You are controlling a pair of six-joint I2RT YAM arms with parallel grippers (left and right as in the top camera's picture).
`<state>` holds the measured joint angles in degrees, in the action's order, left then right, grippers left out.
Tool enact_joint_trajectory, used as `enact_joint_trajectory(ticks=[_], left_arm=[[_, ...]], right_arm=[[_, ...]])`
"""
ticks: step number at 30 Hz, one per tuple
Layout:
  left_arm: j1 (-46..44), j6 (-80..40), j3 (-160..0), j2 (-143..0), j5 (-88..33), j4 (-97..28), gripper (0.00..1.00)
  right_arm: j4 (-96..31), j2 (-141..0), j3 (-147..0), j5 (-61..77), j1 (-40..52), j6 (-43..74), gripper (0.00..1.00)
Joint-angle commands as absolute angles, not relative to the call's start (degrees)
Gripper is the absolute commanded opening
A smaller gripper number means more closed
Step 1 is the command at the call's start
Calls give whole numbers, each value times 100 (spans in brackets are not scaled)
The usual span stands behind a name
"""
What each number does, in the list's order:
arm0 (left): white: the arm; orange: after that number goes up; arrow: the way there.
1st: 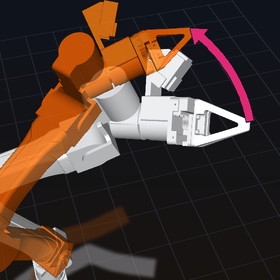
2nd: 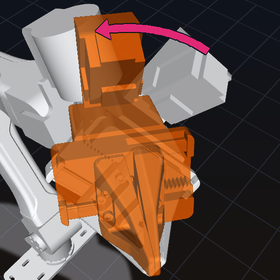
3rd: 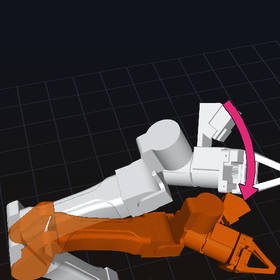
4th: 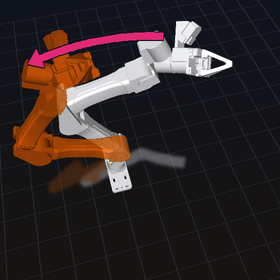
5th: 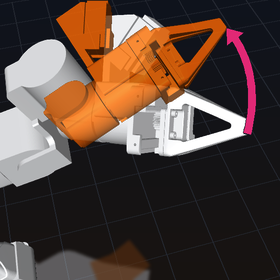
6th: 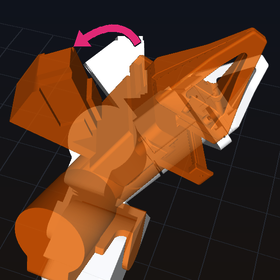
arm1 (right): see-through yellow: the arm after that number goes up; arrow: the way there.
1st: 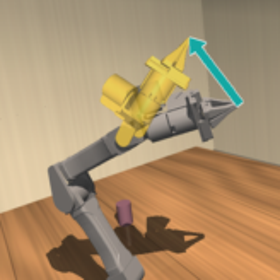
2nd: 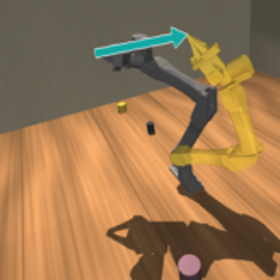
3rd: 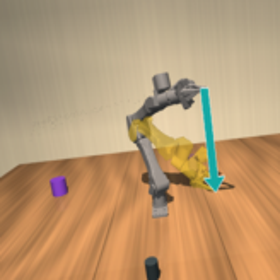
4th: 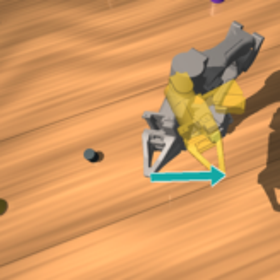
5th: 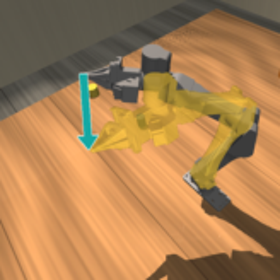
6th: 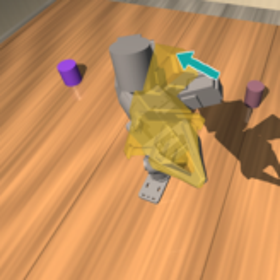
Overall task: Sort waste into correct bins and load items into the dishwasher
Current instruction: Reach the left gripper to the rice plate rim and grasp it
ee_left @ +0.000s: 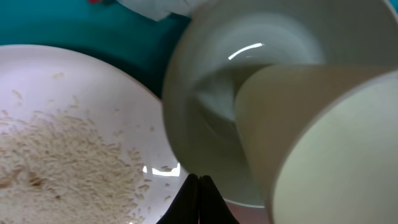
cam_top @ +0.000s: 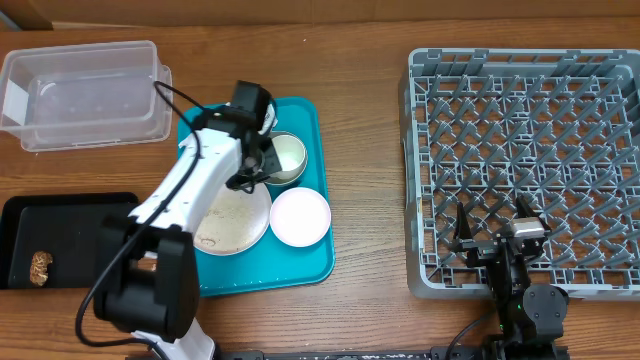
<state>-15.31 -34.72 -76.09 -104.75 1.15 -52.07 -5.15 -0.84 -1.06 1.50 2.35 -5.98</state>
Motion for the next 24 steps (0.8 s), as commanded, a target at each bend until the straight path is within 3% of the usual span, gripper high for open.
enact_joint_trajectory(ticks=[1, 24], left_arm=[[-1623, -3826, -7588, -10602, 183, -5201, 4], [-1850, -4160, -7035, -10676, 152, -4838, 4]], right_arm=[[-480, -16, -47, 134, 257, -556, 100], [-480, -16, -47, 132, 257, -556, 100]])
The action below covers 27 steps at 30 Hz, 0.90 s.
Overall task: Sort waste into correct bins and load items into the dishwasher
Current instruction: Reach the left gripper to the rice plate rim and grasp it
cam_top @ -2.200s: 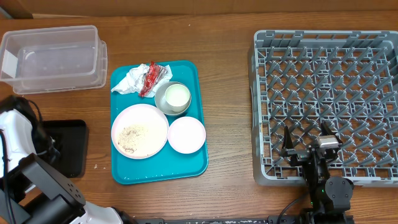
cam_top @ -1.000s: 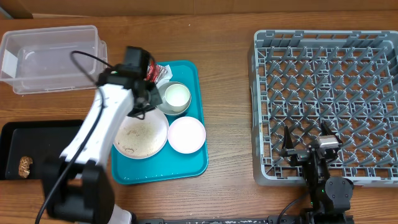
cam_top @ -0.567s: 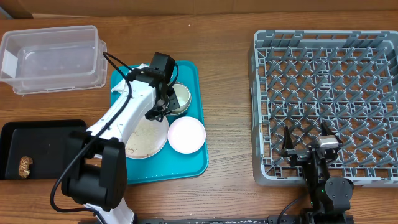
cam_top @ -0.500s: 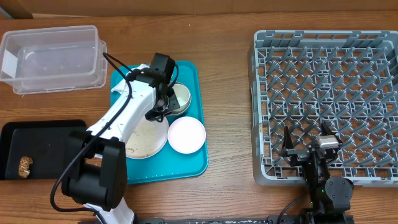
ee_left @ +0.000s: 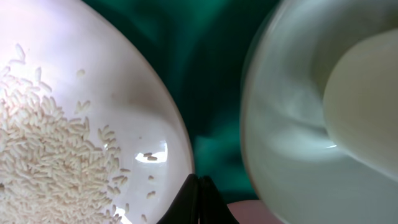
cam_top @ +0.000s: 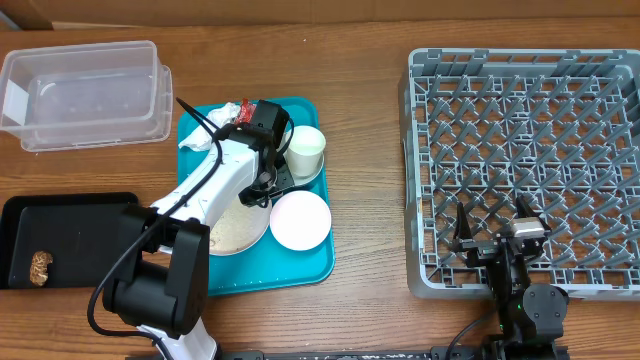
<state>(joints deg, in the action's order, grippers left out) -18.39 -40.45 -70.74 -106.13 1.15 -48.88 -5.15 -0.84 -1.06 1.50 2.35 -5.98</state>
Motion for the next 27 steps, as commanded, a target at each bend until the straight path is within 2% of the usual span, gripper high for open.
enact_joint_trajectory(ticks=[1, 7, 15, 20, 21, 25, 27], left_arm=[[-1852, -4160, -7035, -10674, 137, -4827, 4], [-1957, -4029, -7032, -10674, -443, -5061, 4], [-2196, -4034, -7032, -10659, -445, -5795, 4], [-2128, -4073, -7032, -10499, 366, -5570, 4], [-2095, -4071, -7035, -10481, 602, -5511, 5], [-1979, -3986, -7004, -10488, 1179, -5570, 28], [-1968, -3889, -6954, -10488, 1096, -5616, 28]], right_arm=[[-480, -16, -47, 132, 257, -556, 100], [-480, -16, -47, 132, 257, -556, 100], [-480, -16, -47, 134, 257, -556, 100], [-480, -16, -47, 134, 257, -556, 100], [-480, -16, -47, 134, 257, -556, 100], [-480, -16, -47, 132, 257, -556, 100], [-480, -16, -47, 132, 257, -556, 100]])
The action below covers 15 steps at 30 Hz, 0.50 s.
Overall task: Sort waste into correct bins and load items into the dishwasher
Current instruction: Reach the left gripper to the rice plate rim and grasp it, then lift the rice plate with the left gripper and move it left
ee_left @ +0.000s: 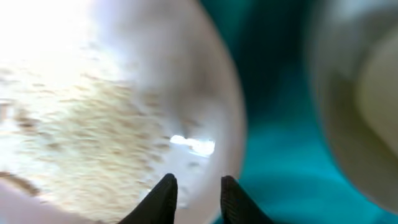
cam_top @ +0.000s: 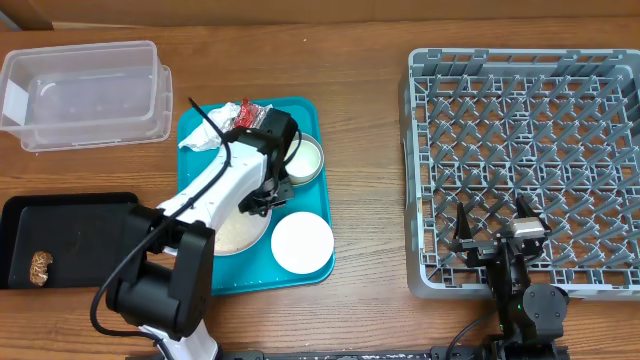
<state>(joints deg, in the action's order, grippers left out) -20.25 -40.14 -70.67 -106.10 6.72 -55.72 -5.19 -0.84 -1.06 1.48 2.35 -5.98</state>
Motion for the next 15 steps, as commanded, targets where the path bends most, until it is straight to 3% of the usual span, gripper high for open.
enact_joint_trajectory(ticks=[1, 3, 6, 15], left_arm=[[-1979, -3833, -6910, -10488, 1055, -5605, 29], [-2027, -3752, -6827, -10488, 1050, -5522, 32], [-2095, -3529, -6726, -10488, 917, -5264, 46], [-2067, -3417, -6731, -10486, 642, -5135, 45]], right_arm=[[-480, -16, -47, 132, 257, -556, 100], [-480, -16, -47, 134, 257, -556, 100], [-480, -16, -47, 132, 257, -556, 100], [-480, -16, -47, 132, 257, -556, 100]])
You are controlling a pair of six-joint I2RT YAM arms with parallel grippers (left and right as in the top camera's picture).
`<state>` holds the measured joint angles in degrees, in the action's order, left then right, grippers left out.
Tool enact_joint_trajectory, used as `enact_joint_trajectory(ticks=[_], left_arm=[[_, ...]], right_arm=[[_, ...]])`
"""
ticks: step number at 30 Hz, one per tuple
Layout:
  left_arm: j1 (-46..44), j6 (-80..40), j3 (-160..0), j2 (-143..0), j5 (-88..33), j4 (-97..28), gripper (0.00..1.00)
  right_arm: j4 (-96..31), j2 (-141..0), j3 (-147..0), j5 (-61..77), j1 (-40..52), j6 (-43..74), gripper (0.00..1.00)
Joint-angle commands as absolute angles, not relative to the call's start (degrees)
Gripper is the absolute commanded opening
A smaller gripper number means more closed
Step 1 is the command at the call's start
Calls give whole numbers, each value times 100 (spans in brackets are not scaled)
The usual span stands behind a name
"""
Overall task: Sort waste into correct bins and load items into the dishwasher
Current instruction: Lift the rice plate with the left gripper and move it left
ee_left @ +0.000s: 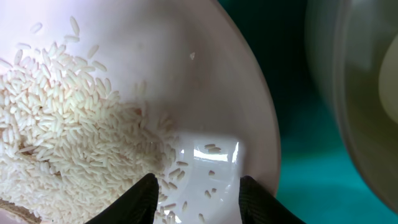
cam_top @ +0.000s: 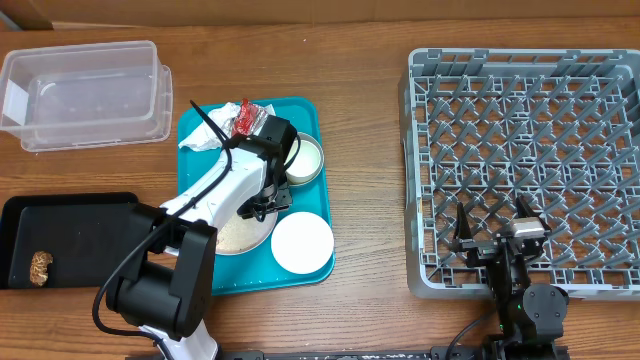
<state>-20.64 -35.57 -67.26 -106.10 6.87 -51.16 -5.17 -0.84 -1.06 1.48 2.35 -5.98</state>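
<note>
On the teal tray (cam_top: 310, 262) a white plate (ee_left: 249, 137) strewn with rice grains (ee_left: 74, 118) lies under my left gripper (cam_top: 262, 205). That gripper (ee_left: 194, 200) is open, its two dark fingertips (ee_left: 144, 198) spread just above the plate's right part, nothing between them. A grey-green bowl (cam_top: 305, 160) with a pale cup in it sits right of the gripper, blurred at the wrist view's right edge (ee_left: 367, 106). A second white dish (cam_top: 301, 242) lies at the tray's front. Crumpled white and red wrappers (cam_top: 225, 122) rest at the tray's back. My right gripper (cam_top: 497, 236) is open at the grey dishwasher rack's (cam_top: 530, 150) front edge.
A clear plastic bin (cam_top: 85, 92) stands at the back left. A black bin (cam_top: 60, 240) at the front left holds a brown food scrap (cam_top: 40, 268). The wooden table (cam_top: 365, 150) separates tray and rack.
My left gripper has opened wider and now sits lower over the rice plate, a little to the left. Bowl, dishes and right arm are unchanged.
My left gripper was shut over the bowl and cup at the tray's back. It then stood shut between plate and bowl. The front white dish has shifted nearer the tray's front edge. The gripper came part open at the plate's rim and is now open over the rice.
</note>
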Motion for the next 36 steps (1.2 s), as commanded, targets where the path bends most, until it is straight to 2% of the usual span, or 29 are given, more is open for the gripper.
enact_joint_trajectory(ticks=[1, 6, 11, 13, 24, 26, 30, 36], left_arm=[[-2038, -3426, -6766, -10486, 642, -5199, 44], [-1949, -3428, -7013, -10401, 635, -5524, 41], [-1953, -3188, -7109, -10040, 130, -5570, 46], [-1953, -3186, -7054, -10042, -10, -5581, 52], [-1955, -3190, -5865, -10051, -80, -4346, 52], [-1957, -3188, -5808, -10051, 80, -4298, 49], [-1957, -3166, -5736, -10051, 207, -4230, 37], [-1957, -3164, -5767, -10049, 215, -4219, 9]], right_arm=[[-480, -16, -47, 134, 257, -556, 100], [-480, -16, -47, 134, 257, -556, 100], [-480, -16, -47, 132, 257, -556, 100], [-480, -16, -47, 132, 257, -556, 100], [-480, -16, -47, 132, 257, -556, 100], [-480, -16, -47, 132, 257, -556, 100], [-480, -16, -47, 134, 257, -556, 100], [-480, -16, -47, 132, 257, -556, 100]])
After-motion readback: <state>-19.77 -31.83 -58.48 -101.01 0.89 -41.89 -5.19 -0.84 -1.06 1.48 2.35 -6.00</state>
